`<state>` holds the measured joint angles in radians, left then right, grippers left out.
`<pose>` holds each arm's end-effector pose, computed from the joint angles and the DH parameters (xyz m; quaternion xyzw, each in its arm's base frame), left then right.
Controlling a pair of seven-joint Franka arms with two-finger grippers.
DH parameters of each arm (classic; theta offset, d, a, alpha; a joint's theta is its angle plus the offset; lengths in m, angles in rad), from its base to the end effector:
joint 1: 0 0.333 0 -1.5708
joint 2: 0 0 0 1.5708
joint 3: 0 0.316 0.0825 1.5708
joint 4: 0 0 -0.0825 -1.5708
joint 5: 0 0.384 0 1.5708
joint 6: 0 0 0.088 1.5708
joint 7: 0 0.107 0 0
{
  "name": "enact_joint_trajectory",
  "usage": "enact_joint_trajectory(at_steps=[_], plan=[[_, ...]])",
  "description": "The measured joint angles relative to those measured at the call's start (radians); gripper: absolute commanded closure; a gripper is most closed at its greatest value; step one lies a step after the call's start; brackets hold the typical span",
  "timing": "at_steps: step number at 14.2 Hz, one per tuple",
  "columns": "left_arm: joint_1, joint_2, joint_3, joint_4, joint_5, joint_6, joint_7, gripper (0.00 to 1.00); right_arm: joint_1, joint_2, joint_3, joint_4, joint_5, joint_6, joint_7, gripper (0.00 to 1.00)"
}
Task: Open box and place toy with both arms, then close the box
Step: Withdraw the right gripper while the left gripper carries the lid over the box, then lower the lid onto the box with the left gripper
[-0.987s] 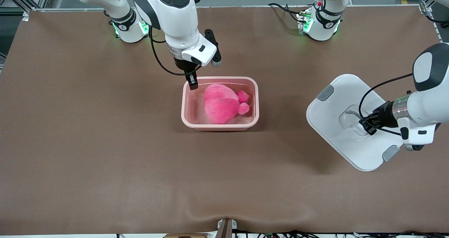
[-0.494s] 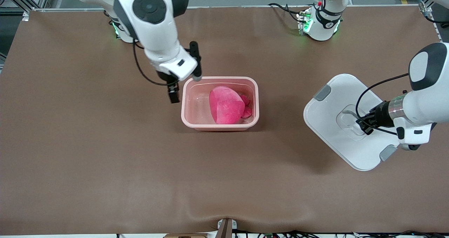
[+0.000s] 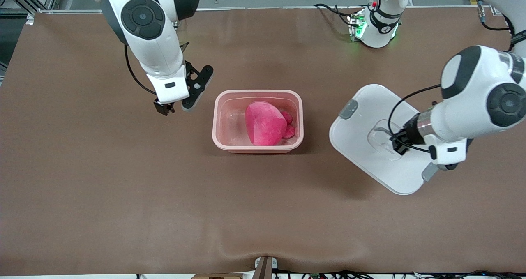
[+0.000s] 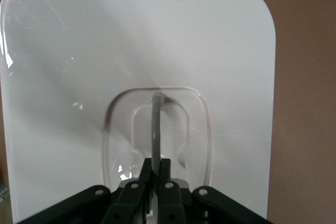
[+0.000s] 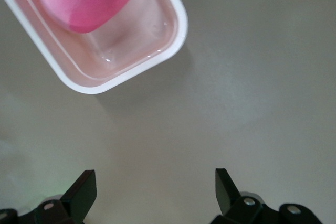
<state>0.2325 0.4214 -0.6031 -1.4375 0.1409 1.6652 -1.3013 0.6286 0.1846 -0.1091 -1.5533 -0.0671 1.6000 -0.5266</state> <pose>0.6341 -0.1657 0.4739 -0.8898 -0.4498 0.0763 0.0120 0.5251 0.2980 0.5289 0.8617 0.5009 -0.0685 0.0432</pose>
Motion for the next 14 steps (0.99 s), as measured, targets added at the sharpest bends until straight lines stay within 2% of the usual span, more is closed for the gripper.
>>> enact_joint_trajectory(at_steps=[6,7,9,11,14], plan=[[-0.13,0.0,-0.004,0.001,0.0,0.037,-0.298,1.0,-0.231,-0.032,-0.016,0.035,0.004,0.003,0.056,0.0],[-0.153,0.0,-0.006,0.001,0.0,0.046,-0.356,1.0,-0.297,-0.046,0.016,0.041,0.007,0.0,0.08,0.0],[-0.204,0.0,-0.007,0.001,0.0,0.058,-0.473,1.0,-0.452,-0.077,0.122,0.044,0.008,-0.012,0.151,0.0],[-0.253,0.0,-0.008,0.001,0.0,0.074,-0.584,1.0,-0.528,-0.096,0.162,0.047,0.011,-0.047,0.245,0.0],[-0.317,0.0,-0.008,-0.002,0.0,0.121,-0.728,1.0,-0.552,-0.101,0.115,0.073,0.059,-0.12,0.298,0.0]])
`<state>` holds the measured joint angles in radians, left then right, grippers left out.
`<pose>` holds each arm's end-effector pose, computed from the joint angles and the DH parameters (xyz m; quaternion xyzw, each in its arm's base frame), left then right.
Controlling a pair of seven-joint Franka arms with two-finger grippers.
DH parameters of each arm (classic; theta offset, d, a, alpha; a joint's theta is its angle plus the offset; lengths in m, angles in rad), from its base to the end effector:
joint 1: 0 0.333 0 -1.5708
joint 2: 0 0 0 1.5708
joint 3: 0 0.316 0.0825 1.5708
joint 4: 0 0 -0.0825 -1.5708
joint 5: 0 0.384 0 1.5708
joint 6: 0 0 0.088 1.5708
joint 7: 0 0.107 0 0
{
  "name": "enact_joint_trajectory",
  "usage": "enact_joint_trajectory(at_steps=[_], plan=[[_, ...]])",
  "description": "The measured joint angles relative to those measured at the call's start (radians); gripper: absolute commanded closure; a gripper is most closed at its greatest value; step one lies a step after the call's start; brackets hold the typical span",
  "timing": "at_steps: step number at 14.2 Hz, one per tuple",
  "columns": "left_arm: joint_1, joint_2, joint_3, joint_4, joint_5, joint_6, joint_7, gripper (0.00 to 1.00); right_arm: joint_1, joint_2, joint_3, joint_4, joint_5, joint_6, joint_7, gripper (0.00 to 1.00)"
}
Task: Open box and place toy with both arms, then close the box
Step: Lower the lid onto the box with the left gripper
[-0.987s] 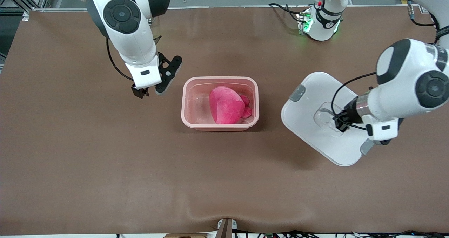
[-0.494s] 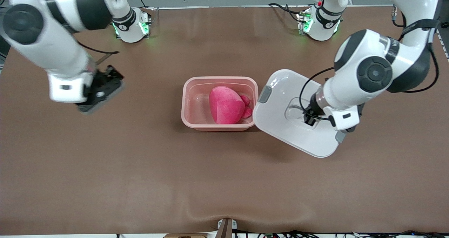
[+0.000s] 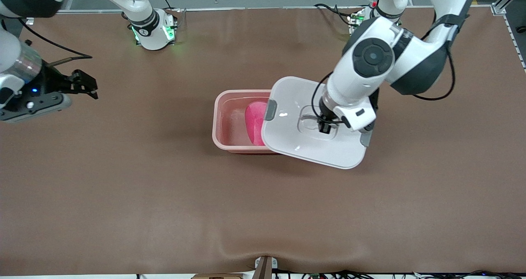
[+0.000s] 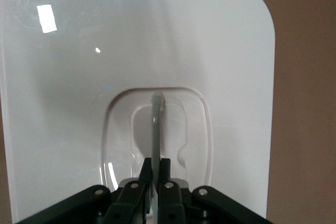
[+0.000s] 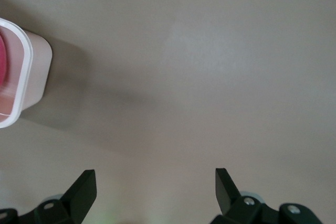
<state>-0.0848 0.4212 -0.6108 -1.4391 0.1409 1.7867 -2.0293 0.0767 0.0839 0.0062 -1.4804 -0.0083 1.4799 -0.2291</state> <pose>0.5592 -0.3665 0.4841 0.7812 0.6223 -0.0483 0.0110 0.5689 0.0462 0.6119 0.9870 0.1550 -0.0424 0.0008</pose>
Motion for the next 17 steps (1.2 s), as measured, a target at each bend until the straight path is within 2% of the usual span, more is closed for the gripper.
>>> enact_joint_trajectory(at_steps=[2,5,11,17], plan=[[-0.036,0.0,0.001,-0.011,0.0,0.039,-0.08,1.0,-0.004,-0.001,-0.072,0.007,0.048,-0.011,0.002,0.0],[-0.089,0.0,0.001,-0.036,0.015,0.102,-0.196,1.0,-0.008,-0.007,-0.146,0.009,0.044,-0.009,0.003,0.0],[-0.202,0.022,0.002,-0.094,0.152,0.221,-0.452,1.0,-0.068,-0.031,-0.188,-0.013,0.038,0.042,0.106,0.0],[-0.296,0.07,0.002,-0.094,0.335,0.309,-0.691,1.0,-0.08,-0.081,-0.182,-0.081,0.039,0.077,0.173,0.0]])
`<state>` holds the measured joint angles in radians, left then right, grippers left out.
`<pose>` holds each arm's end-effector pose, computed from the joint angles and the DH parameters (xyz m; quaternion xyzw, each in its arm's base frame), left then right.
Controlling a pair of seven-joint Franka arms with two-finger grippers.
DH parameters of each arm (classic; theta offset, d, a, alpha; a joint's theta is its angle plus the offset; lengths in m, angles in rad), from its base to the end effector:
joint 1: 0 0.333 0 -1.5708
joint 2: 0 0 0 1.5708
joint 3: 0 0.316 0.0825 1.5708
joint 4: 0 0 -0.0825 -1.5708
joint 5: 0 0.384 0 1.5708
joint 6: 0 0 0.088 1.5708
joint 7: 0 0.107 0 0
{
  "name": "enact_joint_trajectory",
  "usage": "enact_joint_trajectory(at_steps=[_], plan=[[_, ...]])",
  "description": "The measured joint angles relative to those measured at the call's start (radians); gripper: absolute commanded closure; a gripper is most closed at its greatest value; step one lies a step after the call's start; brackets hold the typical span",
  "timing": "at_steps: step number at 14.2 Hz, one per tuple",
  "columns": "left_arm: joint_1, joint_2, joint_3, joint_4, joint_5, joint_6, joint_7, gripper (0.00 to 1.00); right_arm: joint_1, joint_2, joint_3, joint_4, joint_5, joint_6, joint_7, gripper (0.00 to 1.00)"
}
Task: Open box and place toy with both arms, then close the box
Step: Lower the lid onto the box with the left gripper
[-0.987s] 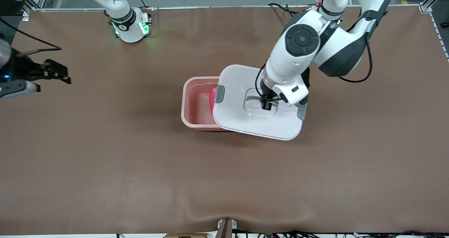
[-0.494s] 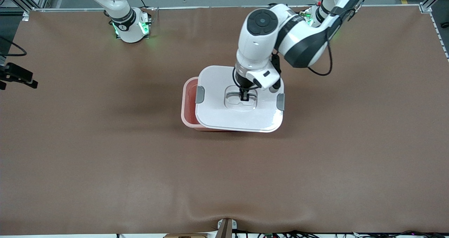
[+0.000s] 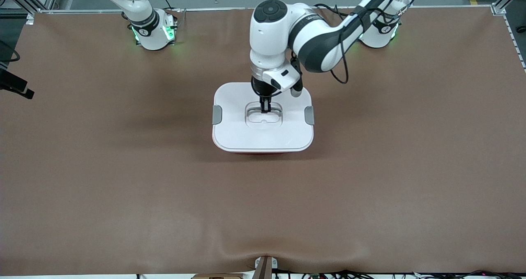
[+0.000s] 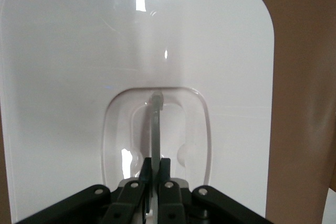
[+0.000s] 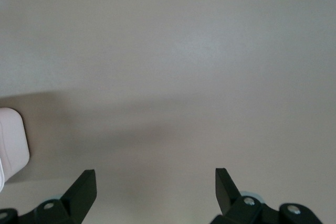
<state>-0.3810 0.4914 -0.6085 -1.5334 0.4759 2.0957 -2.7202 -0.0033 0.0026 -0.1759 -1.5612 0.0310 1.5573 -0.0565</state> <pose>0.4541 -0.5283 0.4271 0.6909 0.7136 0.0542 0.1024 0.5458 -0.0953 0.6265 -0.9980 0.0611 0.0014 0.0155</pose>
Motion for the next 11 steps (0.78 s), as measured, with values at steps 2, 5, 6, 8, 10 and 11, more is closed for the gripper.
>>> enact_joint_trajectory(at_steps=[2,5,6,8,10,11], plan=[[-0.024,0.02,0.001,0.0,0.054,0.004,-0.019,1.0,0.013,0.0,0.007,-0.006,0.0,0.002,0.026,0.0],[-0.045,0.041,0.001,0.0,0.075,0.01,-0.025,1.0,0.042,0.0,0.012,-0.007,0.0,0.011,0.033,0.0],[-0.051,0.045,0.002,0.0,0.075,0.012,-0.025,1.0,0.047,0.0,0.012,-0.007,0.0,0.013,0.032,0.0],[-0.067,0.053,0.005,0.0,0.078,0.012,-0.032,1.0,0.049,0.0,0.012,-0.007,0.0,0.017,0.022,0.0],[-0.078,0.067,0.008,0.0,0.1,0.011,-0.049,1.0,0.05,0.001,0.012,-0.007,0.0,0.017,0.016,0.0],[-0.08,0.073,0.009,0.0,0.11,0.011,-0.05,1.0,0.052,0.004,0.012,-0.007,0.0,0.017,0.014,0.0]])
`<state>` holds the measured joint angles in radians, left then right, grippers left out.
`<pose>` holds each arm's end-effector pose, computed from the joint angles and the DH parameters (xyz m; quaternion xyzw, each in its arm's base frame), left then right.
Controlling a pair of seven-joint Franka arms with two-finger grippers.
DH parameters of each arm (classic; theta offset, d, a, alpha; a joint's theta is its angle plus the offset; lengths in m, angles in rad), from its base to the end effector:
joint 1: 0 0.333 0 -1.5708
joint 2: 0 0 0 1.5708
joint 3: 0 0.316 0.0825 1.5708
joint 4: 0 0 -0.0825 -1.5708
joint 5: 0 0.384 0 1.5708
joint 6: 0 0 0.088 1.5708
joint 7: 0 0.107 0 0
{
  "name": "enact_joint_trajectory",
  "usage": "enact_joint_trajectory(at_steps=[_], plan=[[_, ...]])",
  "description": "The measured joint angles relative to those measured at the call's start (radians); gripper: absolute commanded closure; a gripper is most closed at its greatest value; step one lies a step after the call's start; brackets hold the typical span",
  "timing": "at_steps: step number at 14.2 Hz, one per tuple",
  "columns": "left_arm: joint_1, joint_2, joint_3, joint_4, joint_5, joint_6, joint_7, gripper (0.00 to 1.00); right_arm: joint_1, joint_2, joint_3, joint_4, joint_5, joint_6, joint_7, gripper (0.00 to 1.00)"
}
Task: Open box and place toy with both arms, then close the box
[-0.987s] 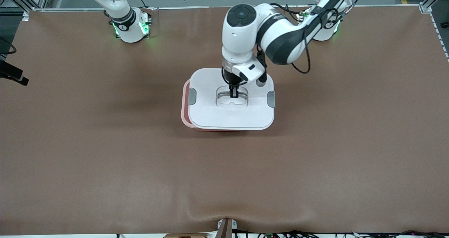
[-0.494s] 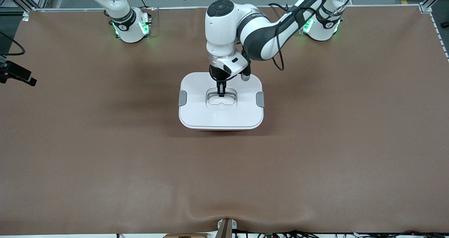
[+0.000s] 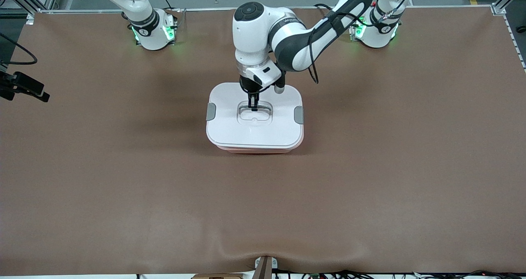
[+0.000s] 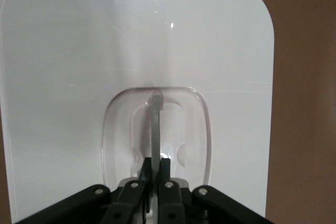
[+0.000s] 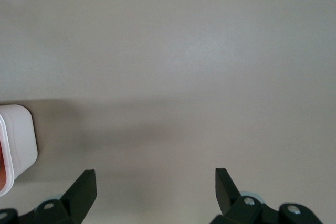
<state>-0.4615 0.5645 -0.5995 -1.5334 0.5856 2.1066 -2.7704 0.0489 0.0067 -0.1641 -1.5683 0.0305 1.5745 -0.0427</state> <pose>0.4240 -0.5617 0.3822 0.7167 0.6863 0.0813 0.0929 0.5536 -0.0605 0.6224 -0.9992 0.0363 -0.0010 0.0147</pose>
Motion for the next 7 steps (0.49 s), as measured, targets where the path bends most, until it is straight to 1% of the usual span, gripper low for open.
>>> enact_joint_trajectory(at_steps=[5,7], plan=[[-0.015,0.011,0.001,0.0,0.024,-0.01,-0.006,1.0,0.012,0.008,0.002,0.0,0.0,-0.013,-0.003,0.0],[-0.019,0.013,0.002,0.0,0.029,-0.021,-0.007,1.0,0.033,0.008,0.004,0.0,-0.009,-0.019,-0.004,0.0]])
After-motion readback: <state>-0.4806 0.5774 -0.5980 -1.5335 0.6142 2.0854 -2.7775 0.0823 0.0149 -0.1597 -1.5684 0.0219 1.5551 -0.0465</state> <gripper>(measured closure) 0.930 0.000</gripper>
